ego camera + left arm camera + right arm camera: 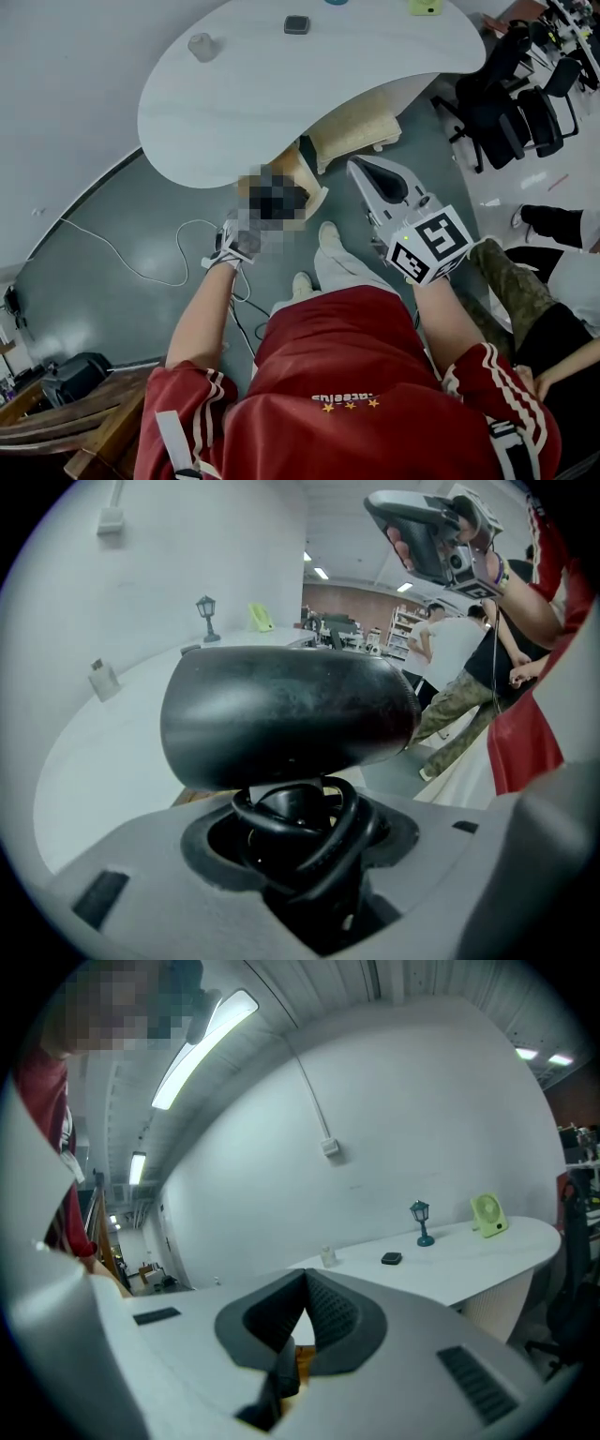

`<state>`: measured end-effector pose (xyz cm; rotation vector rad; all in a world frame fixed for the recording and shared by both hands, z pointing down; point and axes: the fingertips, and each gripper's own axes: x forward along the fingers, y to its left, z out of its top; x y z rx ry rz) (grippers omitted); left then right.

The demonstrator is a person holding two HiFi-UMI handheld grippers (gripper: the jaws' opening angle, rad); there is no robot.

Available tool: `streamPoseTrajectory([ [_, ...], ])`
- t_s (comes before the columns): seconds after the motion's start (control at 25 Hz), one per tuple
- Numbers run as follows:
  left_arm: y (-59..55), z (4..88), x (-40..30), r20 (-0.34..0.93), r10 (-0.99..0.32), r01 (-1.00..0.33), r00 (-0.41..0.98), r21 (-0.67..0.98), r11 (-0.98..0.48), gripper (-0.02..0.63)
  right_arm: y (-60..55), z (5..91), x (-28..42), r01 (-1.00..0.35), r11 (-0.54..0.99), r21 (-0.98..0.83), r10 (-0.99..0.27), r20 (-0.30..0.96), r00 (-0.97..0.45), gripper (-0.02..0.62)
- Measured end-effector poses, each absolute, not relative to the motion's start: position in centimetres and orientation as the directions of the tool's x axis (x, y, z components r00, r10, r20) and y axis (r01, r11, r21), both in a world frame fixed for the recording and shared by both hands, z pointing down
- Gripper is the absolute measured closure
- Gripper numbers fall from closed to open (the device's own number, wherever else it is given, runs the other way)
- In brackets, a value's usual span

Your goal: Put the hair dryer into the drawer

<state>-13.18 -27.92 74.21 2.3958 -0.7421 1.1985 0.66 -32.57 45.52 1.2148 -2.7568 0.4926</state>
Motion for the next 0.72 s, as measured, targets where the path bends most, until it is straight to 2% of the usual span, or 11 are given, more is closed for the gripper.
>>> streamPoseTrajectory([
  [0.44, -27.8, 79.5, -13.1, 0.884, -0.134, -0.523, 0.447, 0.137, -0.841, 0.351, -33.2, 47.6, 0.3, -0.721, 0.641, -0.264, -0.678, 0.244, -0.693, 0.589],
  [0.72, -27.8, 81.9, -13.3, 0.934, -0.01, -0.544, 0.357, 0.199, -0.815, 0.351, -33.8, 48.0, 0.8, -0.72, 0.64, -0.267, -0.675, 0.252, -0.694, 0.589],
])
